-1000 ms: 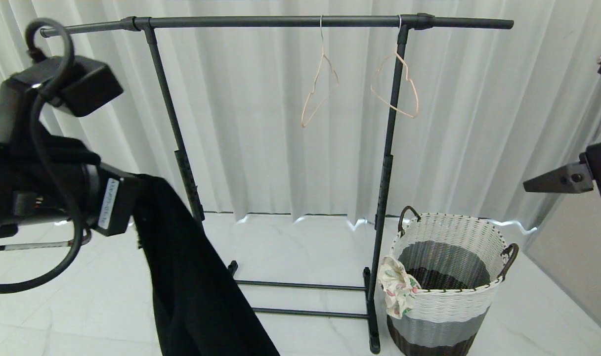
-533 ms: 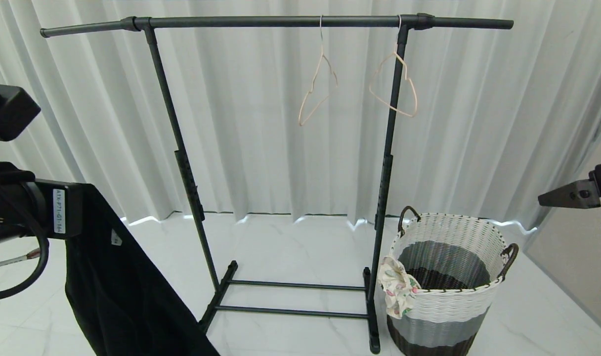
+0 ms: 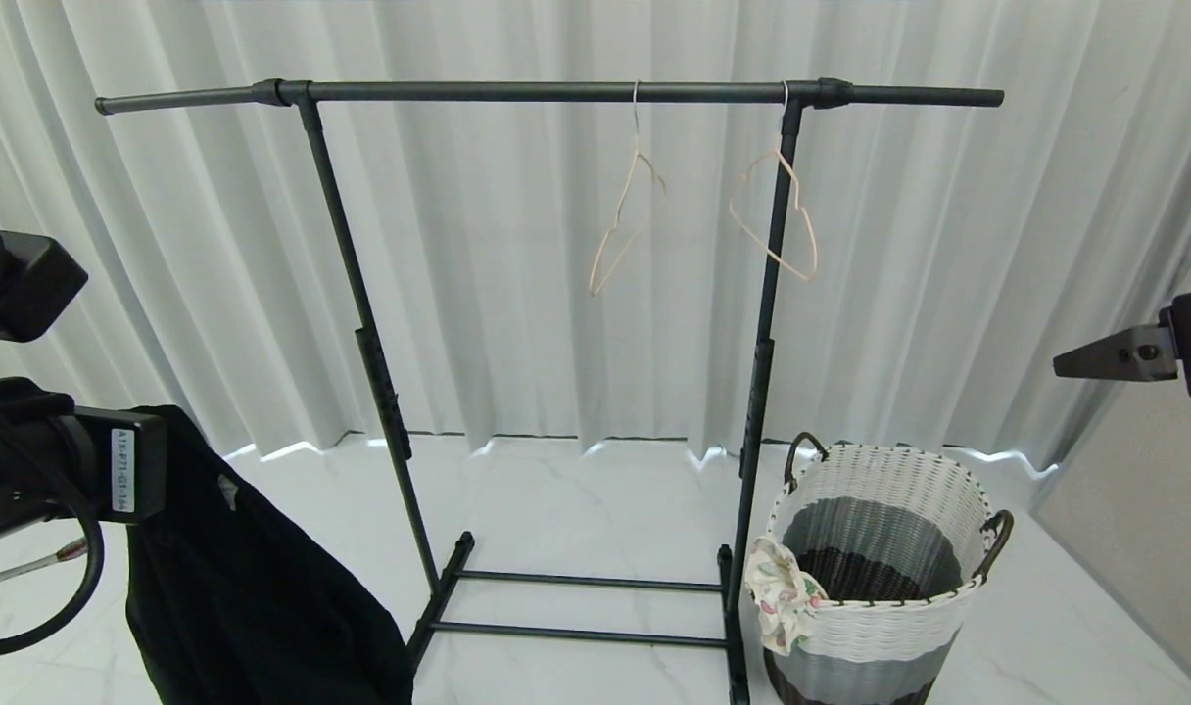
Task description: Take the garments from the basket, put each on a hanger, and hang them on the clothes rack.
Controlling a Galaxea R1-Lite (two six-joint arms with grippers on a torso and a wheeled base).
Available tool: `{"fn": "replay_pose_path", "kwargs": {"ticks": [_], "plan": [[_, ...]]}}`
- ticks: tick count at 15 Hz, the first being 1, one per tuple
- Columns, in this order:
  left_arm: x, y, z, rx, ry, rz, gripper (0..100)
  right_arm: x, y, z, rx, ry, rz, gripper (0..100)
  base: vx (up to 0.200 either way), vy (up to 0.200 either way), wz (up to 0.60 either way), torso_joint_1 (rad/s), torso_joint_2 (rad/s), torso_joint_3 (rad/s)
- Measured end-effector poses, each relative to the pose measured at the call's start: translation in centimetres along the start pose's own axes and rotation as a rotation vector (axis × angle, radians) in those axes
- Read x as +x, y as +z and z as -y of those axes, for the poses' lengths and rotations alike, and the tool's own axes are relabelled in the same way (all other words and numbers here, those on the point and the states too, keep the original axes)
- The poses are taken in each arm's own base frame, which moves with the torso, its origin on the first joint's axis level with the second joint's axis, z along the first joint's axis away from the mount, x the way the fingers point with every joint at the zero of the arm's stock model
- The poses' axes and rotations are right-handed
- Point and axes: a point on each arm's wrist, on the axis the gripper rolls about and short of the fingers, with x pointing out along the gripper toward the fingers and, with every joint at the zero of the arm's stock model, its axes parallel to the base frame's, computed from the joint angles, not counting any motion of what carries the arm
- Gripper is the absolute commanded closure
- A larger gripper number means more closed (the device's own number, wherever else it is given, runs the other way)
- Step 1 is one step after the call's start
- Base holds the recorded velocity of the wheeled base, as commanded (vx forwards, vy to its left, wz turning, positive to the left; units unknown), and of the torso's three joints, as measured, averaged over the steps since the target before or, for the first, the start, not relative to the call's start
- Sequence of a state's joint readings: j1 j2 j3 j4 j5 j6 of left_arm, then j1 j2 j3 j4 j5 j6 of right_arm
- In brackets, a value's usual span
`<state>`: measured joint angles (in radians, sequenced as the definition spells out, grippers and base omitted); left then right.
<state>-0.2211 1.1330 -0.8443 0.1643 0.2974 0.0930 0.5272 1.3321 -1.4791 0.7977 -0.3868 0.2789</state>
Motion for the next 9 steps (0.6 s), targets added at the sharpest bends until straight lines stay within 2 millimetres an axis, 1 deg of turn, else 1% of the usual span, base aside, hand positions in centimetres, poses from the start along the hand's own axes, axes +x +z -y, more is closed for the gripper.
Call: {"fn": "replay_pose_path", "kwargs": {"ticks": [4, 9], "plan": [[-0.3, 0.0, -0.1, 0.001, 0.0, 0.01, 100, 0.3, 0.5, -0.3, 0.012, 0.014, 0.04, 0, 0.0, 0.0, 0.0, 0.188, -0.47, -0.281], [-0.6, 0.0, -0.2, 0.034, 0.001, 0.021, 100, 1.3, 1.4, -1.0, 0.011, 0.028, 0.092, 0, 0.0, 0.0, 0.0, 0.21, -0.49, -0.281]]}}
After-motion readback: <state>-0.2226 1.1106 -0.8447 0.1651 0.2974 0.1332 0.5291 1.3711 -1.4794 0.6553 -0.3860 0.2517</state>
